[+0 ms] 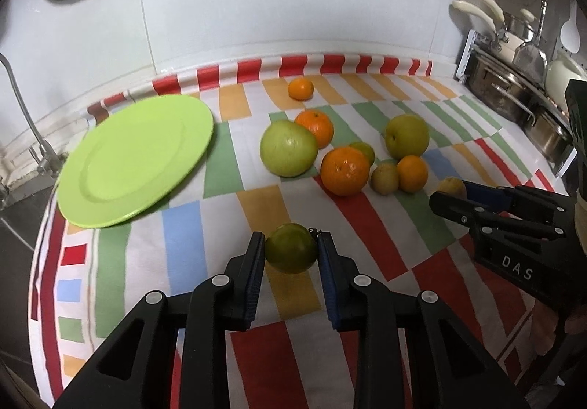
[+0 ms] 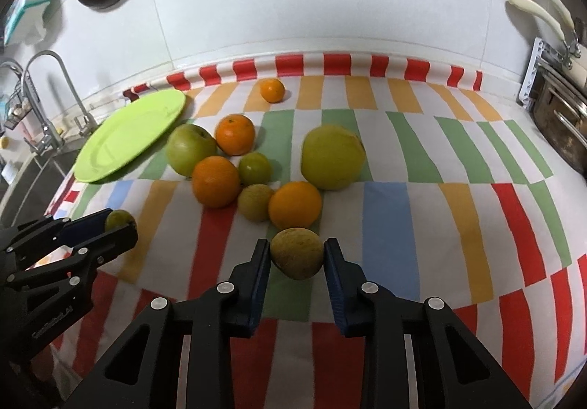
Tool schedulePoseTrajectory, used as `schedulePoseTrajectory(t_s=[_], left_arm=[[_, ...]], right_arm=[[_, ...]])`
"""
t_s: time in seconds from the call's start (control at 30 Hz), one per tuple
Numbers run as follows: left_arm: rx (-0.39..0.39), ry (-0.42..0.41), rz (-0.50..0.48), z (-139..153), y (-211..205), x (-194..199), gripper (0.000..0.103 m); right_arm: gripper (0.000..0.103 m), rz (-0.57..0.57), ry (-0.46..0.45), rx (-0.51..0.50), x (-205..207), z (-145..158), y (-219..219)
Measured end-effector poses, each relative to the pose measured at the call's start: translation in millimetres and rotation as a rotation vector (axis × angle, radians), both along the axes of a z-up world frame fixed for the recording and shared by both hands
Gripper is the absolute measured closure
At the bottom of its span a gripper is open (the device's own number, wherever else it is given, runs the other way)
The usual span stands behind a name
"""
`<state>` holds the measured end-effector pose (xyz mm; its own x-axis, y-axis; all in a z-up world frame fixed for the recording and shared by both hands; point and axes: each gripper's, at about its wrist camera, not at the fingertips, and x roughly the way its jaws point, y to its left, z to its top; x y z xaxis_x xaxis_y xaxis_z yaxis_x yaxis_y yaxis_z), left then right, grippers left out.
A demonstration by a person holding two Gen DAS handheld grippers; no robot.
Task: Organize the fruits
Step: 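Carry the lime and brown fruit in both tools over the light-green plate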
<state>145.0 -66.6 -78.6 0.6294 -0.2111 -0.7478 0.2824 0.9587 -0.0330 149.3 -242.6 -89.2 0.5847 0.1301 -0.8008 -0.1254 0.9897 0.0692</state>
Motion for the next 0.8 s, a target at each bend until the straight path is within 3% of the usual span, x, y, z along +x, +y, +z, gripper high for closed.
schedulePoseTrajectory(t_s=[0.8], left_arm=[[-0.030, -0.172, 0.093, 60.1, 54.0, -51.8, 0.074]], right_arm=[[0.072, 0.129, -0.188, 0.012, -50.4, 68.5, 61.0]])
